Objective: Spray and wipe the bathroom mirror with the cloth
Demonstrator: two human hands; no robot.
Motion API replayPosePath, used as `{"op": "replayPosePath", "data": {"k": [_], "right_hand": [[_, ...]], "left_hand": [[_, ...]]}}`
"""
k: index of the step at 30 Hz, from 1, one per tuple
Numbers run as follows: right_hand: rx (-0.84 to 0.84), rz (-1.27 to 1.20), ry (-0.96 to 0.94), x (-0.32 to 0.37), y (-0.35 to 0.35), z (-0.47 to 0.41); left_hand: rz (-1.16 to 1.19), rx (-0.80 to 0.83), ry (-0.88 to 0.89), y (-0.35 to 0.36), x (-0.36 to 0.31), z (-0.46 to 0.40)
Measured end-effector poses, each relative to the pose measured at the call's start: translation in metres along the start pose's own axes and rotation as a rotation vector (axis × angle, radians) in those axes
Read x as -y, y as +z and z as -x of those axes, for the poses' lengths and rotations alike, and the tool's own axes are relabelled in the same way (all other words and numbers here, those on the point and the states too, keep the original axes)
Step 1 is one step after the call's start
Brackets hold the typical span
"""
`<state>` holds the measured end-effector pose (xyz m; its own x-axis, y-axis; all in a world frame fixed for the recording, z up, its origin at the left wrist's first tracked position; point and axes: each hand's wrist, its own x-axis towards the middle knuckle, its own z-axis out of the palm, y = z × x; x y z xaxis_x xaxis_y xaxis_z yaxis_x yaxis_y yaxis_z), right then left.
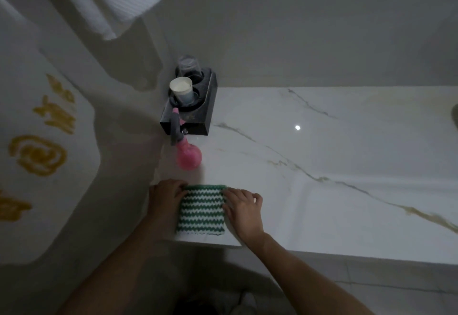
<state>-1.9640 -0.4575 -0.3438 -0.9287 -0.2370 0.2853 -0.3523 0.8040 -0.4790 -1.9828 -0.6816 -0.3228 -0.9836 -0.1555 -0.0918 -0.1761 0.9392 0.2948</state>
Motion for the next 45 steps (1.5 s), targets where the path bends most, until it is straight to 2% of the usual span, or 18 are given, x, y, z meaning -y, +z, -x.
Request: {"op": "replayPosePath", "data": {"k": [3,6,11,15,17,20,24,27,31,34,38,42,43,45], "right_hand": [[0.039,-0.011,-0.003,-0.002,0.004,-0.001],[0.095,-0.007,-0.005,-0.002,0.007,0.001],[0.104,0.010,-0.019,-0.002,0.010,0.001],[0.113,0.073,-0.044,-0.005,0.012,0.000],[0.136,0.107,-0.043,-0.004,0.010,0.001],[0.176,0.125,-0.041,-0.002,0.008,0.005],[0.297,0.140,-0.099,0.005,0.000,0.016],[0.379,0.151,-0.135,0.011,0.000,0.029],[0.478,0.203,-0.095,0.007,0.001,0.042],[0.459,0.251,-0.132,-0.001,0.001,0.045],[0.487,0.263,-0.133,0.003,-0.010,0.040],[0.445,0.225,-0.096,-0.014,-0.031,0.041],[0.485,0.222,-0.060,-0.021,-0.041,0.038],[0.391,0.226,-0.036,-0.037,-0.055,0.033]], "left_hand": [[0.056,0.031,-0.060,0.006,0.005,-0.005],[0.021,0.057,-0.015,0.008,0.005,-0.010],[-0.031,-0.062,-0.001,0.002,-0.002,-0.012],[-0.084,-0.014,-0.054,0.006,-0.004,-0.009],[-0.046,-0.043,-0.047,0.009,-0.003,-0.007],[-0.002,-0.127,0.046,0.013,0.002,0.002],[-0.053,-0.194,0.280,0.018,-0.001,0.031],[-0.150,-0.074,0.329,0.024,-0.002,0.058],[-0.252,0.060,0.211,0.036,0.008,0.078],[-0.271,0.028,0.207,0.039,0.009,0.076],[-0.292,0.097,0.171,0.034,0.004,0.075],[-0.233,0.072,0.143,0.032,0.000,0.084],[-0.217,0.091,0.153,0.028,-0.010,0.084],[-0.156,0.042,0.182,0.020,-0.038,0.069]]}}
